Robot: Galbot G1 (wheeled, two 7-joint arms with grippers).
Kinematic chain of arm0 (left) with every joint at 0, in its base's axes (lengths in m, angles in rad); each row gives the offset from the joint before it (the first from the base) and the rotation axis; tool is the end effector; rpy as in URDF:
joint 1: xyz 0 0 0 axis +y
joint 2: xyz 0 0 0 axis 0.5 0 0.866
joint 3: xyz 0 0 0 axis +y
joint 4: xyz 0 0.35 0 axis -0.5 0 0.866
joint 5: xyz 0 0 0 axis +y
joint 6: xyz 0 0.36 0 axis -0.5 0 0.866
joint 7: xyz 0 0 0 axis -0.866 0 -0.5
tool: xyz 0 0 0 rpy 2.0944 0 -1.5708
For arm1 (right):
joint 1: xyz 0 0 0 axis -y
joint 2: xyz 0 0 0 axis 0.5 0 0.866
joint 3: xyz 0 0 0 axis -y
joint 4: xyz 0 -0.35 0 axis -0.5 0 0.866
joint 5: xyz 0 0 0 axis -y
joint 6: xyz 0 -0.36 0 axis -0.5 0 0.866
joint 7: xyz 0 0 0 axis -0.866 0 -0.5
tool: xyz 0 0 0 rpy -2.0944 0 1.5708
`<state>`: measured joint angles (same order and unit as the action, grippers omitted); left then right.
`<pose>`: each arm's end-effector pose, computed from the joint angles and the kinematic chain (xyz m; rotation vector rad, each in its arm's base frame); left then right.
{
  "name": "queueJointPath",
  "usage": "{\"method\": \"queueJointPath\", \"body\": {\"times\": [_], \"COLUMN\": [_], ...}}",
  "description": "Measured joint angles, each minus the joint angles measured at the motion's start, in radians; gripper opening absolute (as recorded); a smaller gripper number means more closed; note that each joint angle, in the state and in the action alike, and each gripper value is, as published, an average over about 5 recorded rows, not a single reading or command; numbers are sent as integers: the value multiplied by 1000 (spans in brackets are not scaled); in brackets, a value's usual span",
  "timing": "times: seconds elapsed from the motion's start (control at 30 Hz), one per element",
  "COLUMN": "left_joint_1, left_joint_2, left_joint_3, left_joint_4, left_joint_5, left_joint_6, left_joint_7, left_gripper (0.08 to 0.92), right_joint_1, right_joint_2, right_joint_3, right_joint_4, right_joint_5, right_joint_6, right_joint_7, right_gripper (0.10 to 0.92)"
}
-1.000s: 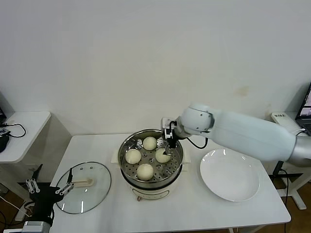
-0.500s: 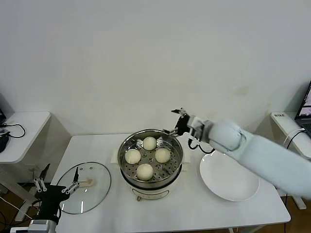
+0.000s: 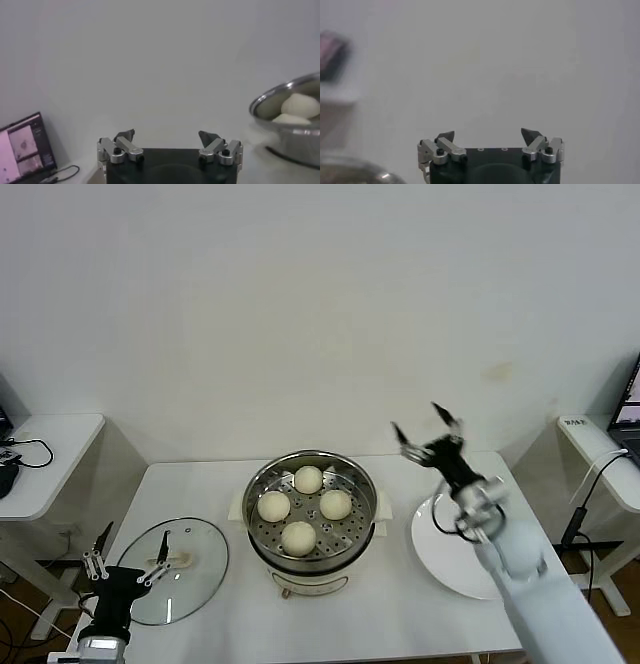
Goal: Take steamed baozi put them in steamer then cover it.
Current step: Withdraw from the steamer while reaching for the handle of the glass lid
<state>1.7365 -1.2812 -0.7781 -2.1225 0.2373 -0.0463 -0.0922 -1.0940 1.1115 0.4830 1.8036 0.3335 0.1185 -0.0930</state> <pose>0.1447 0.1200 -0.2910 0.1550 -2.9588 -0.9505 0.3381 -0.1056 -0.2617 -0.3307 2.8521 -0.1765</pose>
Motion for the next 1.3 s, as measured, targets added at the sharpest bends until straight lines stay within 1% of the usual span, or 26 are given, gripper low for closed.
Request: {"method": "queueJointPath", "body": {"times": [0.3,0.47,0.6,0.9,1.13,1.3], "left_joint_1": [42,33,13,-70,-149,-201], "left_joint_2": [39,48,65,111,146,169], "left_joint_3": [-50,-55,-48,-5,33,48], "left_joint_4": [119,193,247,364,460,506], "left_joint_5": [426,645,767,917,967,980], "left_joint_6": [-77,-115,-133,-156,-167,-168], "left_joint_7": [-45,-71,-83,-86,-82,-72], "left_gripper": [823,823,823,823,823,823], "right_joint_1": [-266,-340,-390,-467,-500,-510], "right_joint_2": [172,227,254,304,328,345], "right_joint_3": [229,305,348,412,444,449], "right_joint_4": [40,46,61,94,102,98], "right_joint_5": [-33,-42,-39,-38,-42,-51], "right_joint_6": [53,70,72,72,71,72], "right_joint_7": [-5,16,33,63,72,73], "right_gripper": [823,823,823,823,823,823]}}
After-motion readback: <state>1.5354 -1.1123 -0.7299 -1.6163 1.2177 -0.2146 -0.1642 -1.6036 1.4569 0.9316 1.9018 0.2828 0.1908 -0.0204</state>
